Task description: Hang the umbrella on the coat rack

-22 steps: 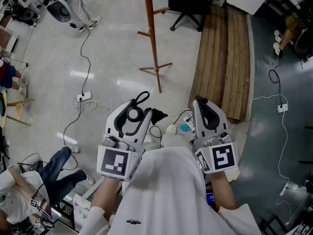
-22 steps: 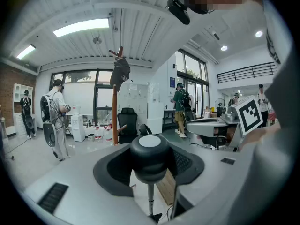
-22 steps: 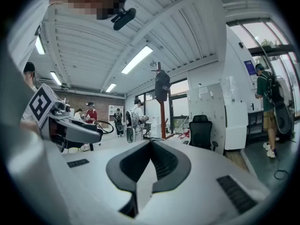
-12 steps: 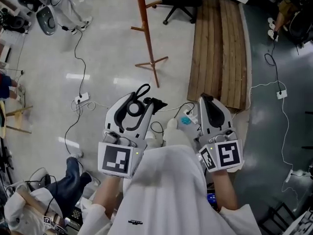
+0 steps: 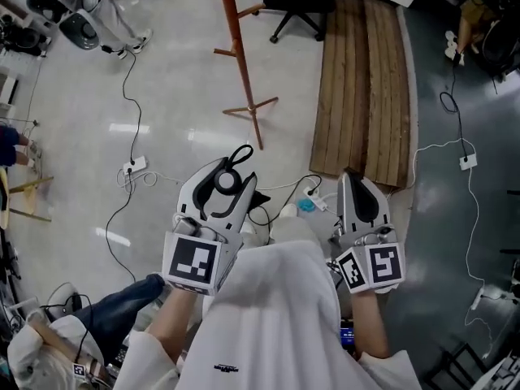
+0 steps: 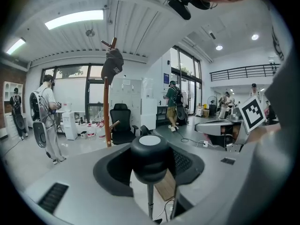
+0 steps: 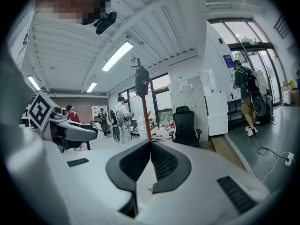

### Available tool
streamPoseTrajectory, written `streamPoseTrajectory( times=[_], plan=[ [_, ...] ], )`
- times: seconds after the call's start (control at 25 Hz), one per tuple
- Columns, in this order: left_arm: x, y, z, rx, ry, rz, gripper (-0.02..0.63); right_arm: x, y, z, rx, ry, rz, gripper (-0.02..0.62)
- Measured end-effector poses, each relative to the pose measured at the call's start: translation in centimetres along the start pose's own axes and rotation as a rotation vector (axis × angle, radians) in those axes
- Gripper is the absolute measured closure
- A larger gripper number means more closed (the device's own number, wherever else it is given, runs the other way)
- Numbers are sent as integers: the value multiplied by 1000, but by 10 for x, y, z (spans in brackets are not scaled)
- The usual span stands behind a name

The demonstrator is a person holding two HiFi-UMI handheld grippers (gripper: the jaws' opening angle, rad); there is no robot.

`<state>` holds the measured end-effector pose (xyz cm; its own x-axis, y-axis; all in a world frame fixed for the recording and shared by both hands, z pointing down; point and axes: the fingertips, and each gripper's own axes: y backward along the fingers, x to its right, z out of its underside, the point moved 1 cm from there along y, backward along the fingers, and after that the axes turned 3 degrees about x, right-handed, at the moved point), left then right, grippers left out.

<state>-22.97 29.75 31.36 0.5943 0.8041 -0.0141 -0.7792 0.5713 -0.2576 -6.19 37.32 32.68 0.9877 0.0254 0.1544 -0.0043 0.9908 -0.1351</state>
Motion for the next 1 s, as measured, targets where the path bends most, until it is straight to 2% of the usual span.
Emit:
streamPoseTrajectory(
  times=[0.12, 0.32, 0.56, 0.8, 1.0],
  plan=[
    [2, -11, 1, -18, 0, -23, 403, 17, -5, -7, 3, -14, -14, 589],
    [5, -32, -21, -2, 5, -80, 403, 47, -28, -29, 25, 0, -51, 589],
    [4, -76, -50, 29, 15, -88, 403, 70, -65, -36, 17, -11, -97, 589],
    [-11, -147, -67, 46, 8, -67, 403, 98, -127, -47, 19, -1, -124, 589],
    [-34, -218, -83, 74, 23, -72, 403, 122, -200, -66, 8, 59, -205, 589]
  ],
)
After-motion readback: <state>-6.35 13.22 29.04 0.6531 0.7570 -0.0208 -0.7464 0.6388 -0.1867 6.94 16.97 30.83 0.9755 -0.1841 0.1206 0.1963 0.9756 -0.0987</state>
